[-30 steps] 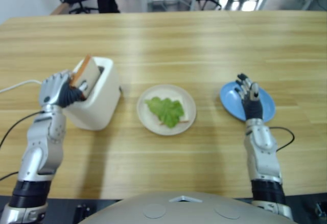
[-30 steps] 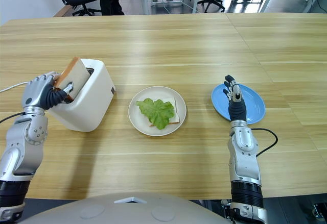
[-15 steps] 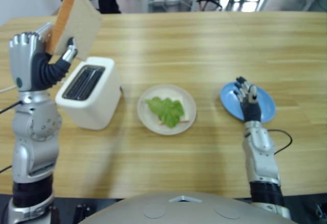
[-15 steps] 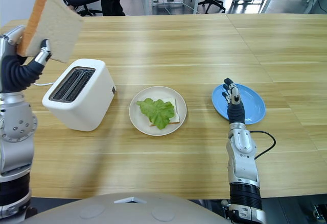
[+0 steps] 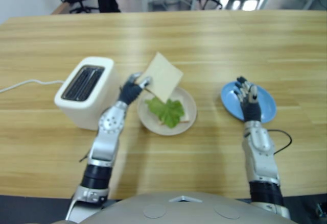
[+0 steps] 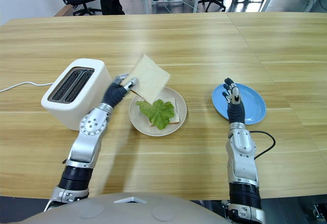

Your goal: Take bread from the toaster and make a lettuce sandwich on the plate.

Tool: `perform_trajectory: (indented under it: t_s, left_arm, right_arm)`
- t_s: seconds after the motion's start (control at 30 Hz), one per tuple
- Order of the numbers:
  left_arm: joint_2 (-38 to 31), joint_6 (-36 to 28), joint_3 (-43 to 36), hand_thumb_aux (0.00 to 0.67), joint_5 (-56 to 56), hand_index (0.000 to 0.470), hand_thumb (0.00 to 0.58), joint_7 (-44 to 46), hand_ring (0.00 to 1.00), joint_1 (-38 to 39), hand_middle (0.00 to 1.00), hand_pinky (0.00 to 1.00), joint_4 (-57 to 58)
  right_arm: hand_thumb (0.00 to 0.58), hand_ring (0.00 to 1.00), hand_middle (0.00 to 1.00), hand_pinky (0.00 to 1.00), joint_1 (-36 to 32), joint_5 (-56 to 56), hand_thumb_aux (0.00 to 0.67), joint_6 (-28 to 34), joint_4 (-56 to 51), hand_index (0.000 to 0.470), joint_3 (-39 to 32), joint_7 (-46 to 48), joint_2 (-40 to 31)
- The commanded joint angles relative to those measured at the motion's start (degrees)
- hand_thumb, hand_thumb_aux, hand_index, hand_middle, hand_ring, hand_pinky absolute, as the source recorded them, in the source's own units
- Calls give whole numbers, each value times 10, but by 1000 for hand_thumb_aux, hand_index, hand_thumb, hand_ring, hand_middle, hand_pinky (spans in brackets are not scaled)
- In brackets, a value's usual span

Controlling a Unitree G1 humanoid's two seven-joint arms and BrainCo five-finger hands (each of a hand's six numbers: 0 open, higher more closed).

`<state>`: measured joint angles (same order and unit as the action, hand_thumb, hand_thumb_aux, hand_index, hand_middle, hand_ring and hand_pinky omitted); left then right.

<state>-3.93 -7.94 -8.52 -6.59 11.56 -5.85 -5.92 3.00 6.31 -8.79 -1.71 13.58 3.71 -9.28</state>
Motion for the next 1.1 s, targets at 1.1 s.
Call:
perform_trajectory:
  t_s: [1.1]
  left_arm:
    - [-27,6,-32,670,13,460,580,60,1000,-97,1000,1000,194]
  right_arm:
    - [0,0,0,0,11,-64,0,-36,-7,0,-41,-10,-4]
